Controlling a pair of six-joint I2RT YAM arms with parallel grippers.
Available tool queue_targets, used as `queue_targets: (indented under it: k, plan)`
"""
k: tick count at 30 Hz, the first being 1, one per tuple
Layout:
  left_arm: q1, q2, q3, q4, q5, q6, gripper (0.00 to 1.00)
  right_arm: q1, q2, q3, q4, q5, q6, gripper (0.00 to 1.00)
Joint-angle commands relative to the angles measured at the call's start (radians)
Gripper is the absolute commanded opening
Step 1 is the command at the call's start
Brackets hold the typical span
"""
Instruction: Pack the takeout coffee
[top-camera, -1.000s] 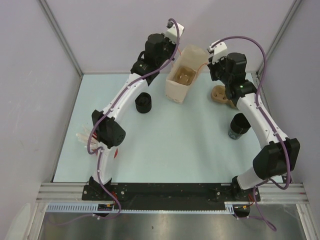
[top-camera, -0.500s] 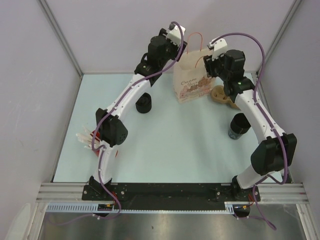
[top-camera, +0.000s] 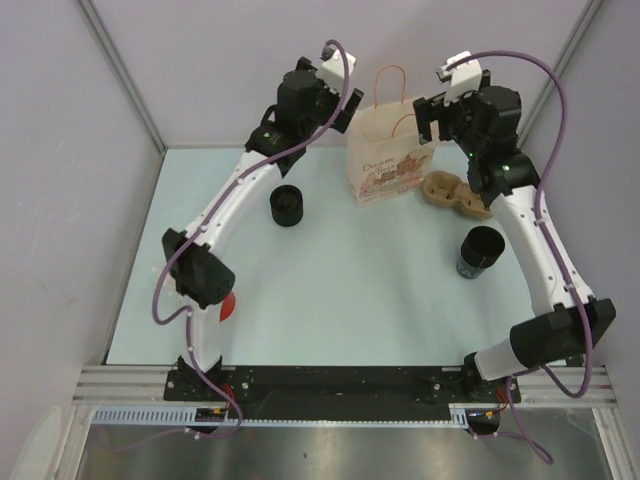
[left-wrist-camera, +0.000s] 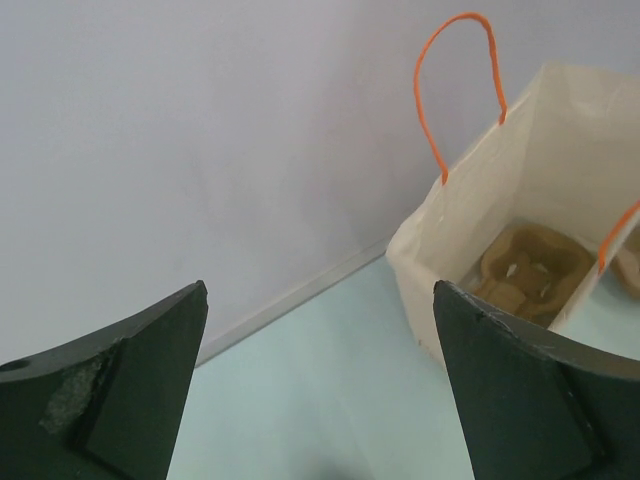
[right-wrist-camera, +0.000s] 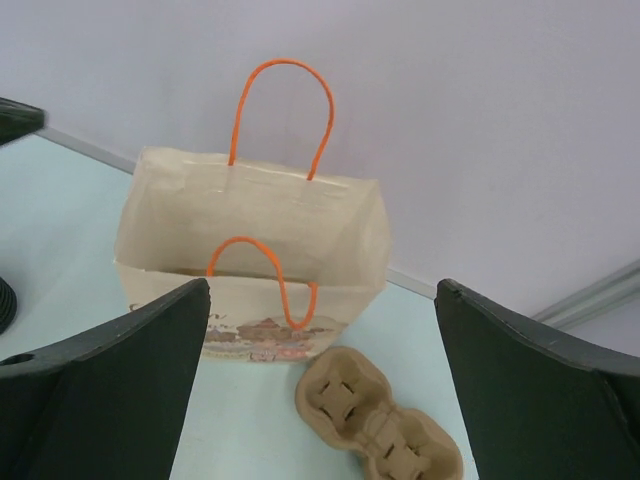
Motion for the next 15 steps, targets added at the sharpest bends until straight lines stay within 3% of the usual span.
queue_targets:
  k: [1, 7, 12, 15]
  plan:
    - [0.024, -0.243, -0.098, -0.116, -0.044, -0.007, 1.0, -0.046, -0.171, 0.003, -0.065, -0.014, -0.016, 1.0]
    - [0.05, -0.506, -0.394, -0.285, -0.008, 0.022, 1.0, -0.181, -0.363, -0.178, -0.259, -0.099, -0.08, 1.0]
    - [0.053, -0.755, -0.781, -0.266, 0.031, -0.01, 0.99, -0.321, -0.402, -0.267, -0.462, -0.237, -0.104, 0.96]
    - [0.073, -0.925, -0.974, -0.22, 0.144, 0.013, 0.99, -0.401, -0.382, -0.307, -0.539, -0.352, -0.113, 0.91]
